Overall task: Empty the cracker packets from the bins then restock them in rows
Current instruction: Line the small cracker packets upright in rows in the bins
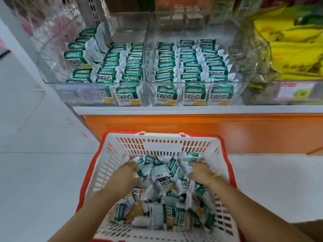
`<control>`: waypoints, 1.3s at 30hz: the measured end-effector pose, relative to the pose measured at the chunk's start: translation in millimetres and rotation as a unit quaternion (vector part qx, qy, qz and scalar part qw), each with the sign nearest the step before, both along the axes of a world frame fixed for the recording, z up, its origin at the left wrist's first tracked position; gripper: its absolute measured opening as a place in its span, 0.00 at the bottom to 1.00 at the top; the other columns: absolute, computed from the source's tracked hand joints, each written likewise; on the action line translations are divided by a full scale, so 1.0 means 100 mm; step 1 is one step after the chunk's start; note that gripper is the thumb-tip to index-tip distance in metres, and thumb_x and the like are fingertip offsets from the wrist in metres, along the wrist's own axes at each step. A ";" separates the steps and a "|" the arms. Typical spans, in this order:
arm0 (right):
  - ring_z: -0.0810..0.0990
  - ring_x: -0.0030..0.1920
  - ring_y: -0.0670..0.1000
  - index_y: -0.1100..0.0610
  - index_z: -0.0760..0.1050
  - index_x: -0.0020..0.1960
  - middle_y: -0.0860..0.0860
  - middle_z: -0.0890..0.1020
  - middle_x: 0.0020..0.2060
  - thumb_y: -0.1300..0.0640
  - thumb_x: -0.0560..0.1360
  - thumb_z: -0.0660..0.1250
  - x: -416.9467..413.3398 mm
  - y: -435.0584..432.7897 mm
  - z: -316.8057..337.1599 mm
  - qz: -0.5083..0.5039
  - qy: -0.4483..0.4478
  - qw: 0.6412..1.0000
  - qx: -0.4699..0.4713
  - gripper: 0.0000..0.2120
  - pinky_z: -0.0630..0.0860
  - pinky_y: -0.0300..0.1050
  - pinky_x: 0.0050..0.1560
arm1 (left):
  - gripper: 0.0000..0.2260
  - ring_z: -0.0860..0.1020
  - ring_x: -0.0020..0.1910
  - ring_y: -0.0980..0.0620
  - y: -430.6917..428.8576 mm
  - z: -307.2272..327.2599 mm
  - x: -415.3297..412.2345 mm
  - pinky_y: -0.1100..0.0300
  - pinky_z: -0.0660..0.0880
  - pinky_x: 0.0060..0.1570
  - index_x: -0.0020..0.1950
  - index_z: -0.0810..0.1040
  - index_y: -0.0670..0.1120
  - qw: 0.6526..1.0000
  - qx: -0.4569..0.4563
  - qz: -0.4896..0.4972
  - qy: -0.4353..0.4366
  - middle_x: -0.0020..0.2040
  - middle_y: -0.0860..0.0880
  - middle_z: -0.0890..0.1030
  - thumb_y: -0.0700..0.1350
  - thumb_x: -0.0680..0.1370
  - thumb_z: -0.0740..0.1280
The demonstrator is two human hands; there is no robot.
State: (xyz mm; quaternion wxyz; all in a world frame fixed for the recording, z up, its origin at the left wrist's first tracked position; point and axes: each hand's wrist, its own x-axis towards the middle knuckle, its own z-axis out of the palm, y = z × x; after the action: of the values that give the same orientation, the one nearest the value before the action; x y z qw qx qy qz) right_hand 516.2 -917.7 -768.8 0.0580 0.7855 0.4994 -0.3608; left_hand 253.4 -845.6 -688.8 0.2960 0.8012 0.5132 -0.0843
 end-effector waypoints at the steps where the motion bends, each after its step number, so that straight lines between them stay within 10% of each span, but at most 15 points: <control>1: 0.78 0.49 0.52 0.55 0.70 0.65 0.55 0.78 0.56 0.60 0.75 0.64 0.01 -0.01 -0.02 -0.009 0.006 1.000 0.007 0.19 0.75 0.40 0.46 | 0.17 0.74 0.62 0.53 -0.03 -0.12 0.05 0.62 0.70 0.59 0.65 0.73 0.47 1.000 -0.015 0.012 -0.006 0.65 0.50 0.75 0.46 0.77 0.68; 8: 0.78 0.57 0.57 0.62 0.71 0.63 0.59 0.77 0.58 0.67 0.77 0.58 0.03 0.08 -0.18 -0.061 -0.034 0.997 0.018 0.15 0.76 0.48 0.56 | 0.04 0.72 0.44 0.52 -0.03 -0.76 0.34 0.60 0.68 0.42 0.48 0.72 0.45 0.998 -0.055 0.026 0.001 0.49 0.47 0.74 0.42 0.75 0.66; 13: 0.77 0.59 0.59 0.67 0.57 0.71 0.62 0.75 0.62 0.64 0.78 0.57 0.08 0.16 -0.22 -0.035 -0.011 0.999 -0.024 0.23 0.75 0.49 0.52 | 0.18 0.78 0.47 0.43 0.00 -1.06 0.55 0.52 0.75 0.45 0.65 0.70 0.46 0.994 -0.085 0.066 0.003 0.55 0.42 0.77 0.42 0.75 0.67; 20: 0.77 0.54 0.56 0.65 0.72 0.61 0.59 0.77 0.54 0.64 0.78 0.60 0.25 0.23 -0.09 0.043 -0.021 0.997 -0.057 0.13 0.73 0.46 0.51 | 0.31 0.67 0.68 0.47 0.02 -1.33 0.81 0.54 0.71 0.63 0.74 0.61 0.48 0.998 -0.049 0.019 0.029 0.71 0.46 0.65 0.47 0.75 0.71; 30: 0.77 0.53 0.55 0.60 0.72 0.61 0.57 0.76 0.56 0.68 0.74 0.61 0.21 0.07 -0.12 0.101 -0.062 0.993 0.012 0.16 0.74 0.46 0.51 | 0.29 0.76 0.57 0.44 -0.03 -1.30 0.80 0.51 0.77 0.53 0.70 0.66 0.44 0.989 -0.095 0.112 -0.027 0.65 0.42 0.72 0.46 0.72 0.73; 39: 0.76 0.53 0.51 0.60 0.70 0.66 0.54 0.77 0.57 0.58 0.76 0.69 0.16 0.15 0.07 0.017 -0.004 0.999 0.045 0.20 0.72 0.39 0.49 | 0.23 0.70 0.64 0.49 -0.20 -0.69 0.45 0.55 0.70 0.54 0.68 0.71 0.42 0.744 -0.368 0.430 -0.355 0.69 0.48 0.70 0.47 0.75 0.71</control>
State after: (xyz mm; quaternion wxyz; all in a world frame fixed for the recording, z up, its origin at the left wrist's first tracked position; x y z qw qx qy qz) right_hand 531.9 -902.4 -762.2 0.0303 0.7801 0.5283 -0.3339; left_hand 298.1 -865.4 -757.7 0.7335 0.2964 0.5902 0.1605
